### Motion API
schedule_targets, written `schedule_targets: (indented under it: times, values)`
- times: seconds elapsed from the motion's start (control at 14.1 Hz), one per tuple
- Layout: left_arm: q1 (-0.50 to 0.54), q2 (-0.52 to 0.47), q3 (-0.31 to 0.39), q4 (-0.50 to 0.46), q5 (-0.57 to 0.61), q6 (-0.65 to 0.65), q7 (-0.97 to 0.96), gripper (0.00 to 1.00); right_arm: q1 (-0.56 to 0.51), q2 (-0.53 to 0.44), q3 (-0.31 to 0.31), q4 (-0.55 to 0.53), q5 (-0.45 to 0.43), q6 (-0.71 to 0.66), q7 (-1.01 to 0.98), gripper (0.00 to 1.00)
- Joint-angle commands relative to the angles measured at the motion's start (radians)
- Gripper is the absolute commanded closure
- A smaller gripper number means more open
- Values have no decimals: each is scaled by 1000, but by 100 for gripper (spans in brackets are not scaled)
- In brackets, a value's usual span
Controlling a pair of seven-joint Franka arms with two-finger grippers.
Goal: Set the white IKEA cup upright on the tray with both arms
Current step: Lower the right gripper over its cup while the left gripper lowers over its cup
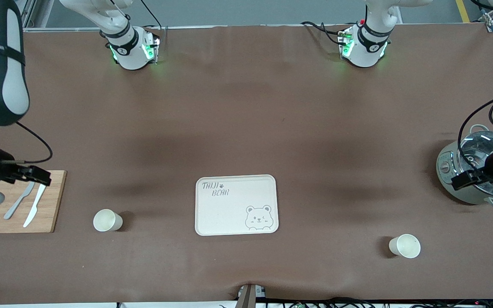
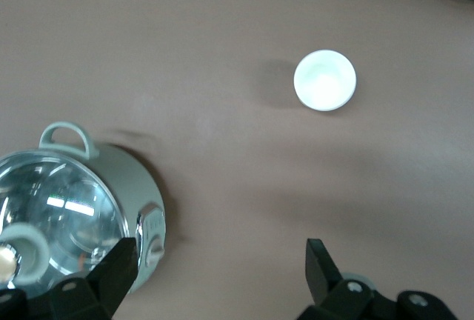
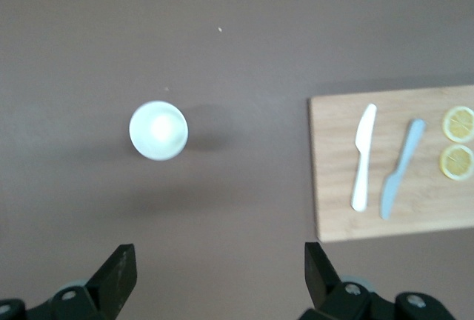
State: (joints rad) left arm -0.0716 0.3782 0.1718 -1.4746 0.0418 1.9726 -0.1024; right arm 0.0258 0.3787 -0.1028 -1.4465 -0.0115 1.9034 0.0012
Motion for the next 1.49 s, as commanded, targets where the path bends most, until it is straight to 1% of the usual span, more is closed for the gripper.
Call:
schedule_targets:
  times: [0.0,0.21,0.57,0.85,1.06,1.2,1.42]
  values:
    - [19,50,-6,14,20,73,29,0,5,89,2,54,30,72,16,0]
    - [33,99,-8,16,18,159,47,0,10,172,3,55,36,176,17,0]
    - [29,197,-11,17,-5,305,30,0,-1,252,2,57,45,224,19,0]
    - [21,275,-12,19,-62,419,24,0,-3,298,2,55,50,281,22,0]
    - [12,339,-14,19,-123,532,23,0,-3,316,2,55,50,327,23,0]
    - [9,384,-15,20,-157,584,20,0,-1,324,2,55,56,342,23,0]
    - [1,441,-15,28,-200,676,10,0,6,347,2,55,113,345,23,0]
